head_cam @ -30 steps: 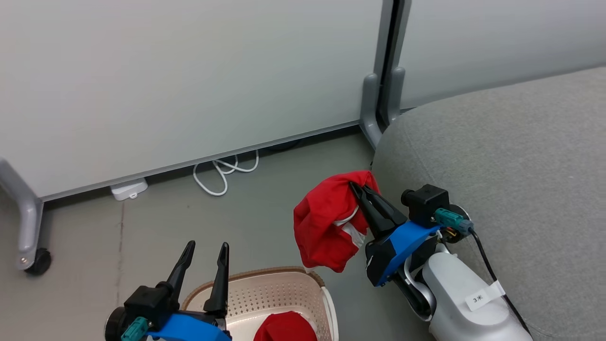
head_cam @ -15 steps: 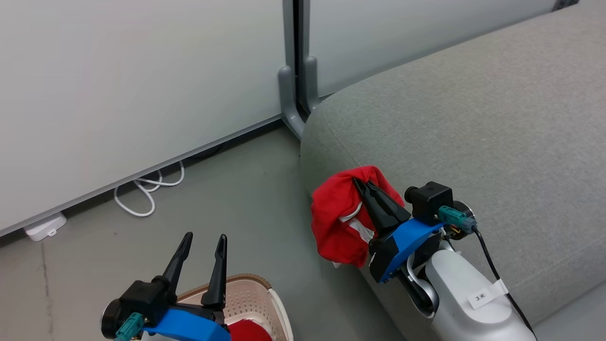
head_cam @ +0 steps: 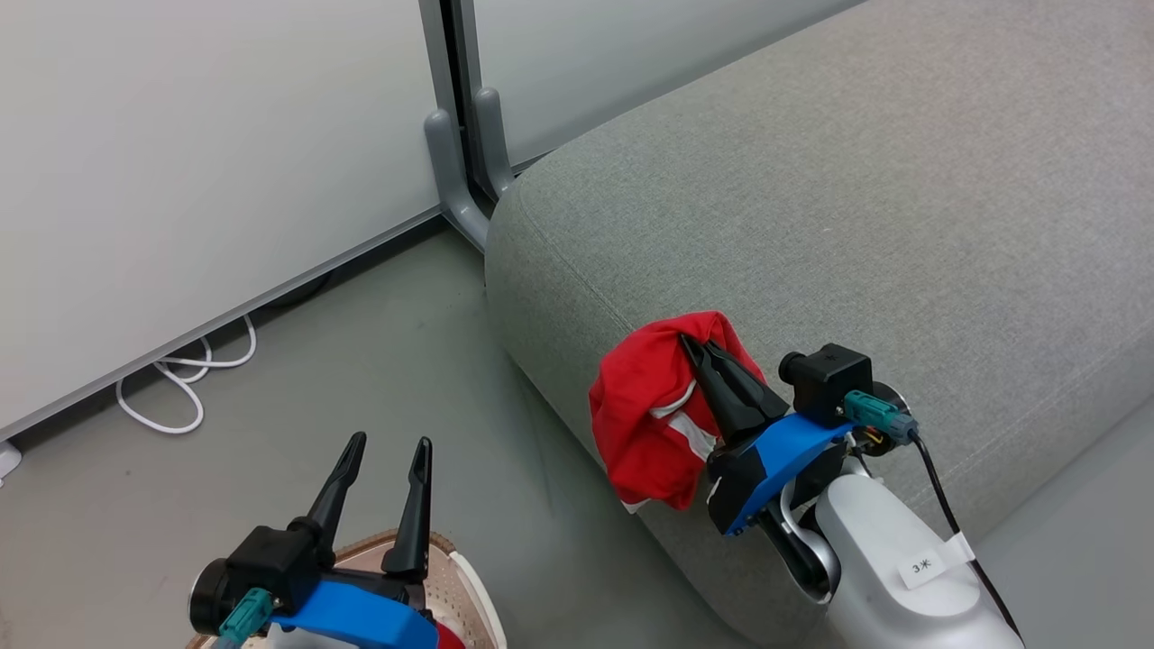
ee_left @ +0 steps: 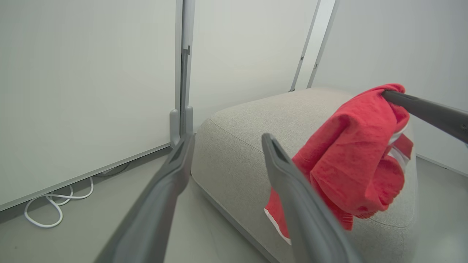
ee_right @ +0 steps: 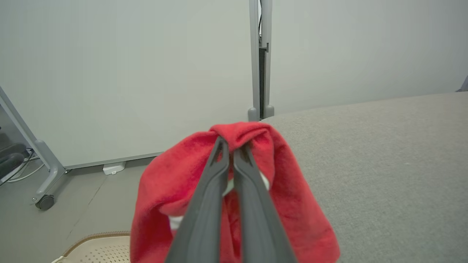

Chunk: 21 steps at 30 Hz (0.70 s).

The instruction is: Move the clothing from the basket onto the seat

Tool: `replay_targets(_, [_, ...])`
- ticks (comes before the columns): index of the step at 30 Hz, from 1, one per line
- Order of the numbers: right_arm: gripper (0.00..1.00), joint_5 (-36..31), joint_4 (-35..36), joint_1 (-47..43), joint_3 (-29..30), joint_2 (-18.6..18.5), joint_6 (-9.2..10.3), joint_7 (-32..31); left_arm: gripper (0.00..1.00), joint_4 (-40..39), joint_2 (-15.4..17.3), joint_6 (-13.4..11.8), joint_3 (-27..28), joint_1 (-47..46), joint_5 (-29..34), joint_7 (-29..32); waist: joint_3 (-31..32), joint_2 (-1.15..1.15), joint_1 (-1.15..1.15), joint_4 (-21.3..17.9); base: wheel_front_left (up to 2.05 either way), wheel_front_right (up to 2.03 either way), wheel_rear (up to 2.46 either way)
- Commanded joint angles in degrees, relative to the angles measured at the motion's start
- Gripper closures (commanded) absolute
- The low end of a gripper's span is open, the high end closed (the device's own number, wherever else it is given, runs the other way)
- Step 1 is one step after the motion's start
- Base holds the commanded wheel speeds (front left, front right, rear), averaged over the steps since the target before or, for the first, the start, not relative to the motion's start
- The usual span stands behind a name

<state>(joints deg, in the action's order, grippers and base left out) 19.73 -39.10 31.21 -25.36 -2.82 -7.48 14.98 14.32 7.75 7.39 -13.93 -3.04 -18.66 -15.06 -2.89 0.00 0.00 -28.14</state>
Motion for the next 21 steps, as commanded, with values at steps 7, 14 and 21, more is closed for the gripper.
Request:
replay_targets(7, [1.00, -0.5, -1.0, 3.1, 3.6, -0.2, -0.03, 0.3, 0.00, -0.9, 1.2, 0.1, -0.9, -2.2, 0.4, -0.2, -2.7, 0.00, 0.00, 1.5, 0.00, 0.00, 0.00])
replay_targets(14, [1.00, -5.3, -6.1, 14.8, 15.3, -0.1, -0.03, -0.6, 0.00, -2.0, 3.9, 0.1, -2.7, -6.1, 0.5, -0.2, -9.4, 0.00, 0.00, 5.4, 0.00, 0.00, 0.00])
replay_targets(21, [1.00, -10.9, -9.6, 28.4, 29.4, -4.4, -0.03, -1.0, 0.00, -5.3, 7.9, 0.1, -5.2, -12.1, 0.8, -0.2, -20.1, 0.00, 0.00, 10.2, 0.00, 0.00, 0.00])
